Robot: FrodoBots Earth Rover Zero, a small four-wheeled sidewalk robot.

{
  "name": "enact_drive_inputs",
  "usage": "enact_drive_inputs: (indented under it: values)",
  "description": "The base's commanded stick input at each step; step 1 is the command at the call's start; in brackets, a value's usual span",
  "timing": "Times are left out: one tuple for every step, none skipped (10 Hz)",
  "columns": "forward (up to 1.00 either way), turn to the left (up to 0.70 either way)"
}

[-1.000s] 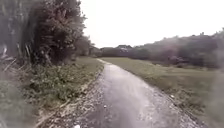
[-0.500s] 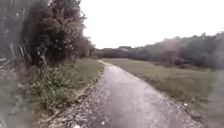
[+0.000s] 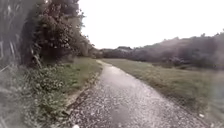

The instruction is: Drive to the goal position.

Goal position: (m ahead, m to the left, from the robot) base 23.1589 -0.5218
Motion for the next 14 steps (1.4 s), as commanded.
enact_drive_inputs:
  values:
    - [0.7,-0.19]
    - [0.7,-0.16]
    - [0.7,-0.02]
    - [0.7,0.0]
    - [0.7,0.0]
    - [0.7,0.0]
    - [0.7,0.0]
    - [0.7,0.0]
    - [0.7,0.0]
    - [0.7,0.0]
    - [0.7,0.0]
    - [0.7,0.0]
    - [0.7,0.0]
    - [0.7,0.0]
